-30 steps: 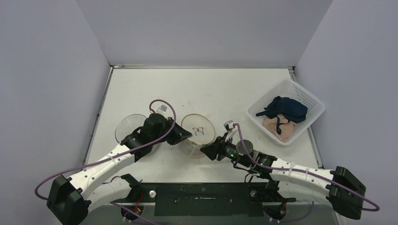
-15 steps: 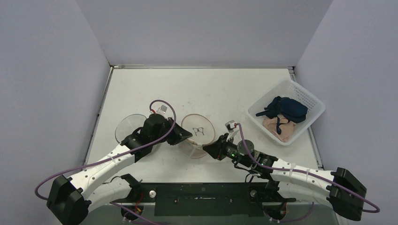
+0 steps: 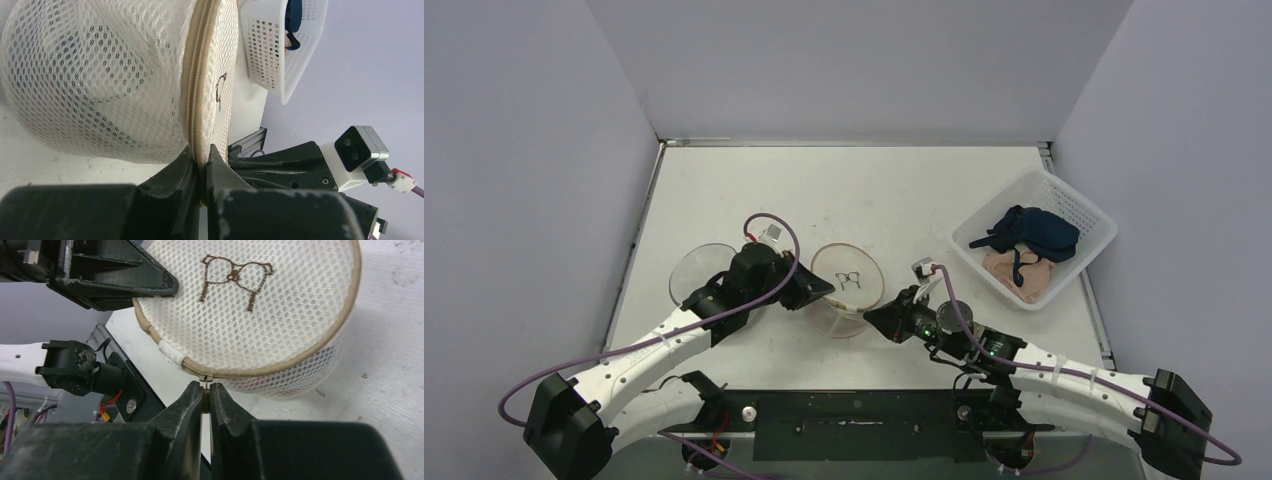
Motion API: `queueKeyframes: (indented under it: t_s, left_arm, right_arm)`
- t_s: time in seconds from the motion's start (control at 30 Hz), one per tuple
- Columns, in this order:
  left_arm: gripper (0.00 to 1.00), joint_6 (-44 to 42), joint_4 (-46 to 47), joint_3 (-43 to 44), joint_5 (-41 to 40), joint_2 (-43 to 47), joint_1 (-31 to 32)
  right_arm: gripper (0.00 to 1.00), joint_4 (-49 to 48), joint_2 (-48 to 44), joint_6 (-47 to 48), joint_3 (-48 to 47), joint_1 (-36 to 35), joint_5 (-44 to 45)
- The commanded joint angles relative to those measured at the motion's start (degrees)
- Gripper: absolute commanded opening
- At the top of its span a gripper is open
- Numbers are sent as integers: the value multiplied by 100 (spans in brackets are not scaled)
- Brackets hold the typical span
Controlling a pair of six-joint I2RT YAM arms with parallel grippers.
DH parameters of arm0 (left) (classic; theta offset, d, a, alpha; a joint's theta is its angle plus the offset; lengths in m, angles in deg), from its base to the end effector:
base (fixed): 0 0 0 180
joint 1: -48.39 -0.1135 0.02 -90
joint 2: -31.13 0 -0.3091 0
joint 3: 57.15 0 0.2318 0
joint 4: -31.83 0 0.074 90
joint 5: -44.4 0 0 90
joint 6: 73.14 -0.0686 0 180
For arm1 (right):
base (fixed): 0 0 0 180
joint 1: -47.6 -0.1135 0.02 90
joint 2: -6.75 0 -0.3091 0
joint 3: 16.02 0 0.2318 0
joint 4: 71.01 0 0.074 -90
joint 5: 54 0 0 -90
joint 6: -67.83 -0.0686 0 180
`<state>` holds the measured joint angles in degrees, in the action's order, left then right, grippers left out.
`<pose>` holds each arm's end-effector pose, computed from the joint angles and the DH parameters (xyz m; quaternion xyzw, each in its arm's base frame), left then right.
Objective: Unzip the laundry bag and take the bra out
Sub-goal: Unzip the laundry bag at the center of the board.
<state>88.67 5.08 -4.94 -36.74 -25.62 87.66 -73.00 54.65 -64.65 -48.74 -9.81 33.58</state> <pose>0.1503 -0.1365 0.2800 -0.2071 0.8448 -0.4411 0.2210 0.0920 0.1492 0.2496 -0.1148 0.7751 0.4860 0.3870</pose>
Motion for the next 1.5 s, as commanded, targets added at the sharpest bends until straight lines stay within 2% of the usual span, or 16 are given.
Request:
queueKeyframes:
  t_s: [0.0,0.2,0.4,0.57,0.7,0.77,0.8,0.9,0.97,1.03,1.1,1.3,1.47]
  left_arm:
    - [0,-75,468,9,141,74,-33]
    - [0,-163,575,27,331,-21,-24]
    - [0,-686,651,289,644,-333,-17]
    - [0,-1364,695,1009,1128,-1109,-40]
    - [0,-1678,684,1553,1350,-1844,-66]
    - [8,-1748,731,1683,1317,-2016,-68]
    - [15,-1768,724,1732,1292,-2064,-76]
    - [54,-1778,565,1748,1100,-2055,-87]
    - [70,-1774,292,1657,823,-1898,-86]
    - [79,-1742,-139,1485,493,-1639,-86]
    - [93,-1587,-481,1246,156,-1284,-86]
    - [95,-835,-973,411,-625,76,258]
    - [88,133,-299,-153,-1650,802,1382]
  right_arm:
    - [5,540,-228,156,15,34,562]
    - [5,968,-382,-14,121,37,1181]
    - [5,1460,-758,211,-16,-168,1581]
    - [5,1978,-844,354,-295,-777,2155]
    - [5,1957,-858,228,-263,-916,2270]
    - [5,1864,-878,145,-198,-936,2293]
    - [5,1814,-872,103,-171,-945,2304]
    - [5,1563,-801,-5,-98,-964,2295]
    - [5,1397,-697,-47,-84,-970,2298]
    - [5,1223,-570,-79,-90,-973,2283]
    - [5,1038,-436,-120,-117,-974,2272]
    - [5,715,-72,-121,-249,-1015,2254]
    - [5,463,241,-45,-325,-1052,2156]
